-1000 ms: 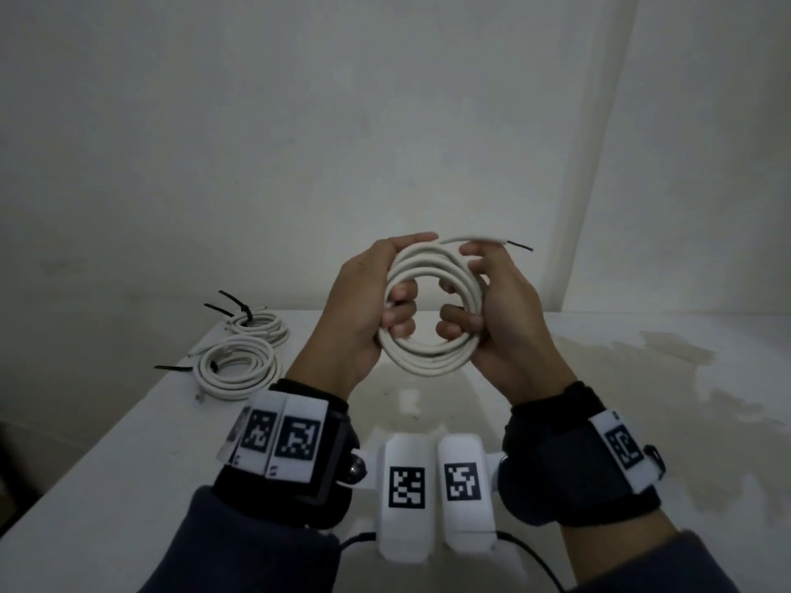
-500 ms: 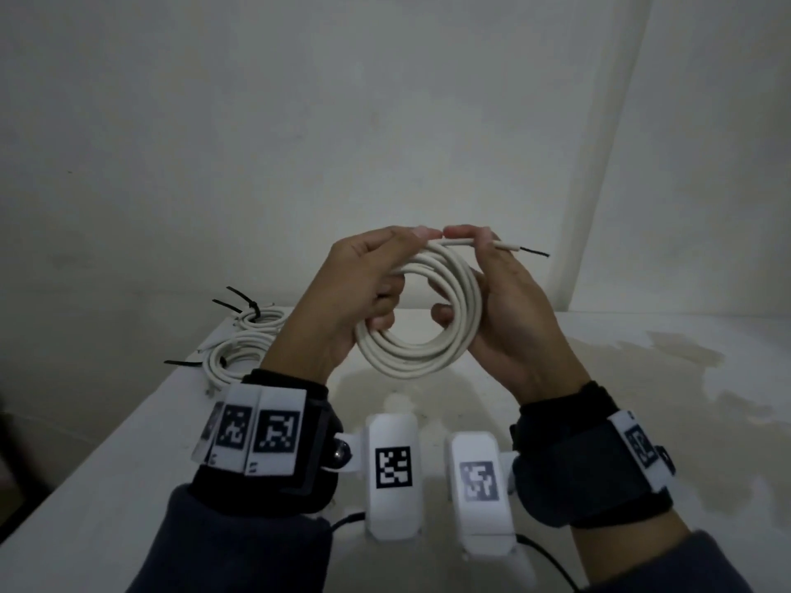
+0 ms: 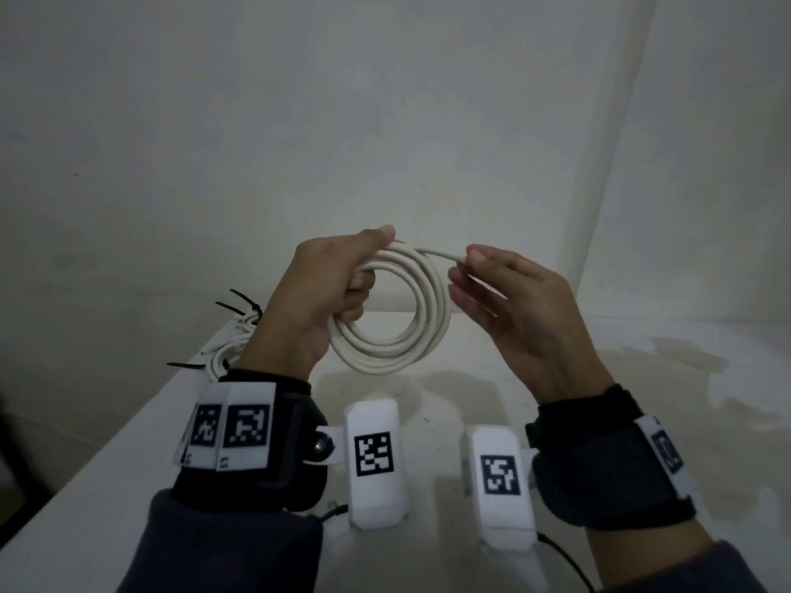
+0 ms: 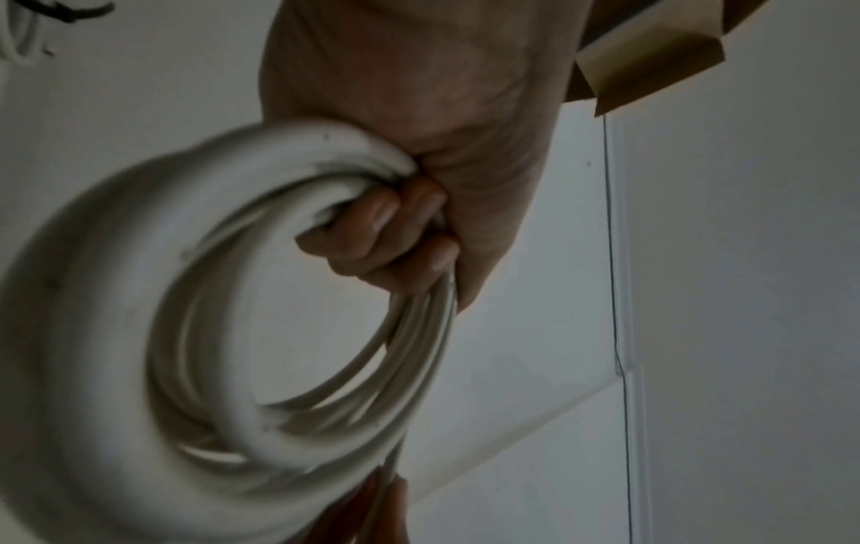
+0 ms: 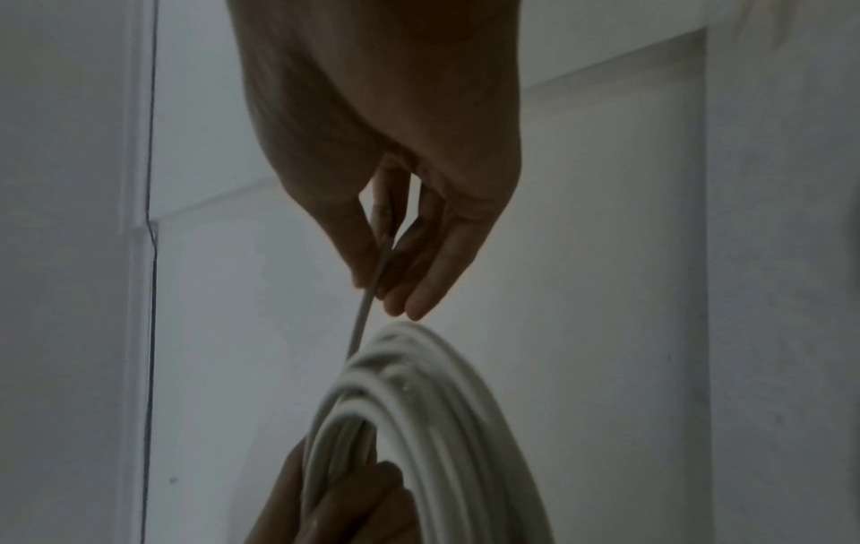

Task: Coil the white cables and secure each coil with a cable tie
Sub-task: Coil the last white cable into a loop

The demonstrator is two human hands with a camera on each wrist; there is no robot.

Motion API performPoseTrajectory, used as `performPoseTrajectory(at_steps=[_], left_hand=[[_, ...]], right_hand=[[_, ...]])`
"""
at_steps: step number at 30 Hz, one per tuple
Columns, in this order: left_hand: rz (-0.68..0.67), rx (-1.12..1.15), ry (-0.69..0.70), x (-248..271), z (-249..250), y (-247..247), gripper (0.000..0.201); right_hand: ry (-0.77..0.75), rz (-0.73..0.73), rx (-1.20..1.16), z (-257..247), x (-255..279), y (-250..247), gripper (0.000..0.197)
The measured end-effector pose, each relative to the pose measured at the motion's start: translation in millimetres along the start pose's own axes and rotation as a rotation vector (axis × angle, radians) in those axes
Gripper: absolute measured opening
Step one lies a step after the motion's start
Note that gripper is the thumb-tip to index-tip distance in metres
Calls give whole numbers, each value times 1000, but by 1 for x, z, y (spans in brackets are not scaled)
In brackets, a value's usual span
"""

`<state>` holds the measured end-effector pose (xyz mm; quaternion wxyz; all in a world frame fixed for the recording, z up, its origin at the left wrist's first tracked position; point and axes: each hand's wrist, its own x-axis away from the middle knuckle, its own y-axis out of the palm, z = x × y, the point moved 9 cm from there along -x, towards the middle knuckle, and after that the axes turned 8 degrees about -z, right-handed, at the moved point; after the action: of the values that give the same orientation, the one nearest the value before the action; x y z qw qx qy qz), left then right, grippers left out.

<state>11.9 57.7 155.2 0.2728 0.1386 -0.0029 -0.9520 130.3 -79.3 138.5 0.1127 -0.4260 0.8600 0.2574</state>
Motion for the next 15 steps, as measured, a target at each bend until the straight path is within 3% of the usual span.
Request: performPoseTrajectory(at_steps=[6, 10, 15], left_hand=[[-23, 106, 68, -1, 4, 4, 23], [50, 201, 74, -1, -2, 11, 21], [147, 414, 9, -2, -20, 15, 29]], right_hand=[[-54, -154, 371, -15, 3, 7, 6], [-29, -159, 305, -12, 0, 11, 25], [-77, -171, 371, -7, 4, 22, 22]])
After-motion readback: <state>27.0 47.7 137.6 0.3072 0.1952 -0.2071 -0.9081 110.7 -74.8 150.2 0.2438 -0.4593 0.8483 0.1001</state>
